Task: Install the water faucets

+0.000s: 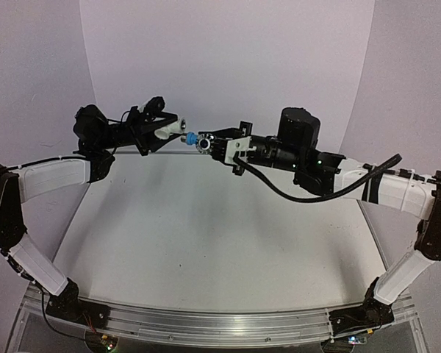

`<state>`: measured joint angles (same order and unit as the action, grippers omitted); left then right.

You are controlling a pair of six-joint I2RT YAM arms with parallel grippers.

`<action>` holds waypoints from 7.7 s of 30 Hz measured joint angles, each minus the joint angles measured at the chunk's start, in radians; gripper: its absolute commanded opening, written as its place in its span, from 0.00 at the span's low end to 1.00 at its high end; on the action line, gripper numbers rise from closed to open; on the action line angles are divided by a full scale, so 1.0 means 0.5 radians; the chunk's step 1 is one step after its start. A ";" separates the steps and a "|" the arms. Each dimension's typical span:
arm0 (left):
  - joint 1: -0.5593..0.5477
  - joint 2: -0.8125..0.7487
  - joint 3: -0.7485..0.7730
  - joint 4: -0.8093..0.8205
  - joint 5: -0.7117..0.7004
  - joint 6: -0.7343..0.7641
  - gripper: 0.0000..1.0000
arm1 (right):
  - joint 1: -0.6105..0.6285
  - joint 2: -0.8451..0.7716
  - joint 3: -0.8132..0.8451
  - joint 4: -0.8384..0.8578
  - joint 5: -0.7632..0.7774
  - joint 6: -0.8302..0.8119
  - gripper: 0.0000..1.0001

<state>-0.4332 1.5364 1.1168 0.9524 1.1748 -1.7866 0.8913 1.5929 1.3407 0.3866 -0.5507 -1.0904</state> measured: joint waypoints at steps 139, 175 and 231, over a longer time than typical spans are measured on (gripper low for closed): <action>-0.053 -0.203 -0.171 0.066 -0.248 0.508 0.00 | -0.146 0.430 0.411 0.596 -0.542 2.047 0.00; -0.016 -0.197 -0.046 -0.356 -0.426 1.608 0.00 | -0.235 0.813 0.591 1.196 -0.459 3.518 0.00; -0.096 -0.388 0.156 -2.374 -1.120 5.240 0.00 | -0.304 1.395 0.686 1.449 -0.760 5.901 0.00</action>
<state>-0.4812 1.3422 1.1946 -0.2348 0.6147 0.8333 0.7391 2.2902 1.6836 1.1110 -0.9306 1.8603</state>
